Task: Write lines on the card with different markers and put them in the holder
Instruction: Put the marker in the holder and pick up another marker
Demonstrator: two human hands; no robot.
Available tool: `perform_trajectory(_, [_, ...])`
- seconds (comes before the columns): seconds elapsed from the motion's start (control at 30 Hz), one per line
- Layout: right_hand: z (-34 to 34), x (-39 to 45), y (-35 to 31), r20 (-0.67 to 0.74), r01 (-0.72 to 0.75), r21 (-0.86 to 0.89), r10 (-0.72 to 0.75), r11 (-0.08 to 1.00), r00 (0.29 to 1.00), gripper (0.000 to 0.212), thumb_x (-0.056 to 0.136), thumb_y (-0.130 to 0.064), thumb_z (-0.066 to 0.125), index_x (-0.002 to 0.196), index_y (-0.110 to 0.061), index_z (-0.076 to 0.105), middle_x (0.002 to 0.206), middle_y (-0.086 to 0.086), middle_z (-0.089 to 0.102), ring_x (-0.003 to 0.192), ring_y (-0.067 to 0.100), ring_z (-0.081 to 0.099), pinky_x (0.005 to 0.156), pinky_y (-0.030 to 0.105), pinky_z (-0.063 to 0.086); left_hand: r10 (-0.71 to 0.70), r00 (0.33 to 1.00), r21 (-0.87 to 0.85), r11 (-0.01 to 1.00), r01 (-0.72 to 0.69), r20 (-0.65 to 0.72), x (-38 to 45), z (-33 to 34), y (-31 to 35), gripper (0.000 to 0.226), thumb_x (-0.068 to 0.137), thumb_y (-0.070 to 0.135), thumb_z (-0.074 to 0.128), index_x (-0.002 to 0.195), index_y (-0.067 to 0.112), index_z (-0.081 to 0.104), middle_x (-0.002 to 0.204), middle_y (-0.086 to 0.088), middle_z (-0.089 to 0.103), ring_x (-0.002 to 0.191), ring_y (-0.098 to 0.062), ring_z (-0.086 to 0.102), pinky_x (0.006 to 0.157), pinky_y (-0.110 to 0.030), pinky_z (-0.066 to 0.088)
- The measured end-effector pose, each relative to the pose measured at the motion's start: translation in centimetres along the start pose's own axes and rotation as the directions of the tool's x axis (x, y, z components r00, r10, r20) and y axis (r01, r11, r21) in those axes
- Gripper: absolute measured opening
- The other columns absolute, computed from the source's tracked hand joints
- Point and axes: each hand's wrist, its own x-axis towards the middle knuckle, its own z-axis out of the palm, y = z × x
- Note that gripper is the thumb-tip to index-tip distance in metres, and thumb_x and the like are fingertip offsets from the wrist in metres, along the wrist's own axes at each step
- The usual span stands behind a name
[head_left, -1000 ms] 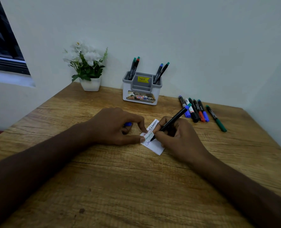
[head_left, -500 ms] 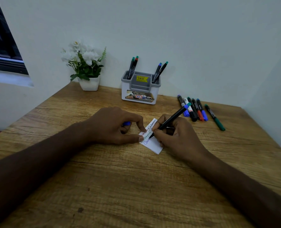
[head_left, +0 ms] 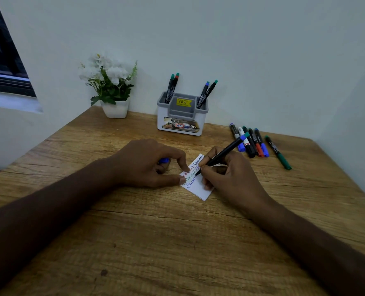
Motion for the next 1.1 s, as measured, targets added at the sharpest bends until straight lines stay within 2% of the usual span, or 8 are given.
perform_trajectory(0.23, [0.0,0.1,0.0,0.009,-0.030,0.067,0.029,0.997,1.000,0.006,0.096,-0.011,0.071,0.101,-0.012,0.072,0.080,0.003,0.079,0.067,0.015,0.078,0.064,0.025,0.062,-0.010,1.000,0.005,1.000,0.010,0.003,-0.1,-0.1,0.2,0.040,0.085,0.077,0.054,0.114,0.051,0.062,0.058,0.009,0.054,0.069,-0.003,0.056,0.065,-0.037,0.052])
perform_trajectory(0.4, [-0.1,0.0,-0.1,0.005,-0.035,0.083,0.034,0.996,0.999,0.005,0.097,-0.009,0.070,0.102,-0.012,0.071,0.078,0.005,0.078,0.066,0.014,0.077,0.062,0.022,0.060,-0.003,1.000,0.007,1.000,0.003,-0.004,0.0,-0.1,0.2,0.041,0.084,0.077,0.053,0.114,0.050,0.062,0.058,0.008,0.054,0.070,-0.005,0.057,0.064,-0.036,0.051])
perform_trajectory(0.53, [0.0,0.0,-0.1,-0.015,-0.027,0.086,0.028,0.996,0.999,0.006,0.098,-0.009,0.069,0.103,-0.012,0.071,0.076,0.005,0.079,0.065,0.016,0.078,0.062,0.023,0.062,-0.007,1.000,0.007,1.000,0.007,0.002,0.1,-0.1,0.2,0.038,0.086,0.075,0.056,0.114,0.051,0.062,0.058,0.010,0.056,0.067,-0.002,0.057,0.063,-0.032,0.049])
perform_trajectory(0.73, [0.0,0.0,0.0,-0.008,-0.024,0.040,0.024,0.999,1.000,0.002,0.097,-0.012,0.069,0.098,-0.012,0.071,0.078,0.003,0.078,0.064,0.014,0.076,0.063,0.025,0.062,-0.039,0.999,0.019,0.999,0.039,0.021,0.1,-0.1,0.3,0.038,0.085,0.075,0.057,0.113,0.050,0.062,0.058,0.010,0.054,0.071,-0.002,0.057,0.070,-0.040,0.056])
perform_trajectory(0.8, [0.0,0.1,0.1,-0.028,-0.029,0.113,0.033,0.993,0.999,0.004,0.097,-0.010,0.070,0.100,-0.010,0.072,0.082,0.006,0.079,0.069,0.015,0.078,0.068,0.027,0.064,-0.042,0.999,0.019,0.999,0.042,0.020,0.1,-0.1,0.4,0.037,0.086,0.074,0.058,0.114,0.050,0.061,0.057,0.009,0.054,0.072,-0.001,0.057,0.070,-0.037,0.055])
perform_trajectory(0.93, [-0.4,0.3,0.0,-0.053,-0.043,0.489,0.079,0.871,0.995,0.011,0.093,0.008,0.068,0.094,-0.002,0.073,0.089,0.012,0.080,0.084,0.024,0.079,0.084,0.038,0.066,-0.047,0.999,0.033,0.998,0.047,0.001,0.1,0.2,0.6,0.044,0.086,0.073,0.059,0.126,0.054,0.052,0.058,0.009,0.056,0.064,-0.002,0.057,0.059,-0.025,0.045])
perform_trajectory(1.03, [-0.5,0.3,-0.3,-0.001,-0.058,0.658,0.078,0.751,0.997,0.023,0.098,0.011,0.058,0.088,-0.001,0.074,0.092,0.014,0.081,0.089,0.030,0.079,0.081,0.038,0.068,-0.081,0.996,0.041,0.996,0.083,-0.032,0.2,0.3,0.9,0.063,0.083,0.073,0.064,0.137,0.054,0.037,0.061,0.010,0.058,0.063,-0.004,0.057,0.056,-0.021,0.042])
perform_trajectory(1.1, [-0.3,0.1,-0.5,0.048,-0.061,0.679,0.038,0.732,0.998,0.030,0.100,0.012,0.052,0.087,-0.002,0.076,0.099,0.016,0.081,0.095,0.034,0.080,0.081,0.036,0.068,-0.097,0.993,0.055,0.993,0.100,-0.064,0.1,0.3,1.2,0.073,0.081,0.073,0.067,0.140,0.057,0.028,0.063,0.011,0.057,0.064,-0.002,0.055,0.055,-0.019,0.037])
